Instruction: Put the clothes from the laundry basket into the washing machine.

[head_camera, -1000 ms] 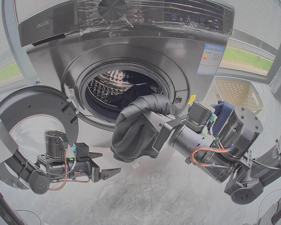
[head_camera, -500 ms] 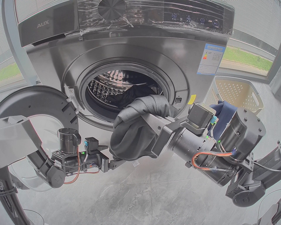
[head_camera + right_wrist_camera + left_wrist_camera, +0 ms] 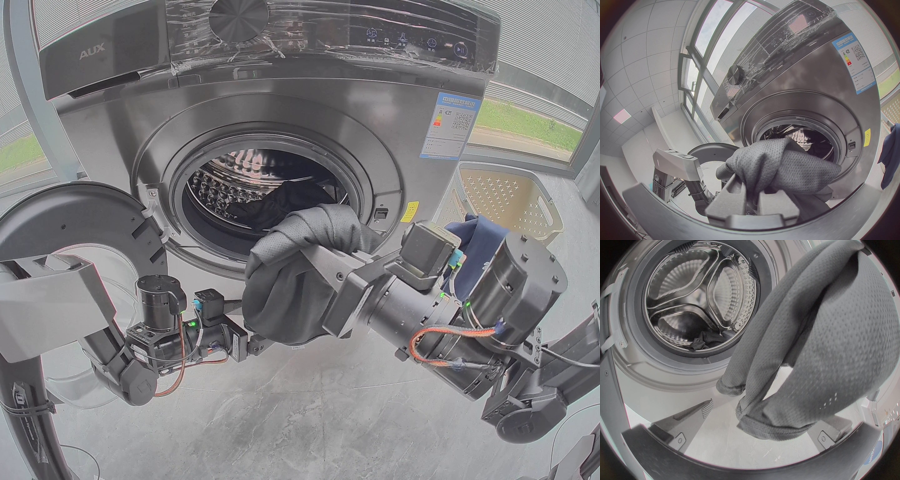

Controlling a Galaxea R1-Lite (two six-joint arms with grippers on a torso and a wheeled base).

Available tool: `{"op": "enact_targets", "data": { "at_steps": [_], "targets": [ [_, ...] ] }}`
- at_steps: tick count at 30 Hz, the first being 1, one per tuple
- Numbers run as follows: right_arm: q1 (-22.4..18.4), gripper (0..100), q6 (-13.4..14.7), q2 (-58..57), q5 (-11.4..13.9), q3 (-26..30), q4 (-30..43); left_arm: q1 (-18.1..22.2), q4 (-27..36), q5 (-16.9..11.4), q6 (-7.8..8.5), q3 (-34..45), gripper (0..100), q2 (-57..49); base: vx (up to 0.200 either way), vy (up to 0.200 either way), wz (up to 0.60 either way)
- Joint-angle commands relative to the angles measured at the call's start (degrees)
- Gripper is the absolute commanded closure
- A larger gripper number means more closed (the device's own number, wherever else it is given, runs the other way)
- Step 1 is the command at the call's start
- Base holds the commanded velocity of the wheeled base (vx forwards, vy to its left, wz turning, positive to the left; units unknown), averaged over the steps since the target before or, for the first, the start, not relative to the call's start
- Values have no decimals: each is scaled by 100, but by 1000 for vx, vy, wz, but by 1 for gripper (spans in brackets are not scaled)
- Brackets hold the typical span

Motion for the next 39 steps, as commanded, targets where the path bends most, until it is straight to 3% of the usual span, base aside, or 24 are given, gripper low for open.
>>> {"op": "enact_targets", "data": {
  "at_steps": [1, 10, 18, 27, 32, 34, 35, 39],
  "targets": [
    [6, 100, 1, 41, 2, -9, -11, -64, -108, 3, 1, 16, 100, 47, 0, 0, 0],
    [-82, 100, 1, 94, 11, -9, -11, -196, -696, -5, 1, 482, 100, 3, 0, 0, 0],
    [-302, 100, -184, 428, 20, -9, -37, -257, -1821, 12, 27, 1686, 100, -296, 0, 0, 0],
    [-460, 100, -280, 1070, 37, -9, -530, -363, -1857, 12, 98, 2714, 100, -1377, 0, 0, 0],
    [-478, 100, -395, 1210, 37, 8, -565, -433, -1857, 3, 54, 2863, 100, -1597, 0, 0, 0],
    [-504, 100, -395, 1281, 37, 8, -556, -442, -1865, 12, 107, 2846, 100, -1579, 0, 0, 0],
    [-504, 0, -395, 1325, 37, 26, -556, -459, -1857, 30, 98, 2828, 100, -1597, 0, 0, 0],
    [-504, 0, -430, 1509, 29, 228, -565, -486, -1865, 109, 19, 2547, 100, -1632, 0, 0, 0]
  ]
}}
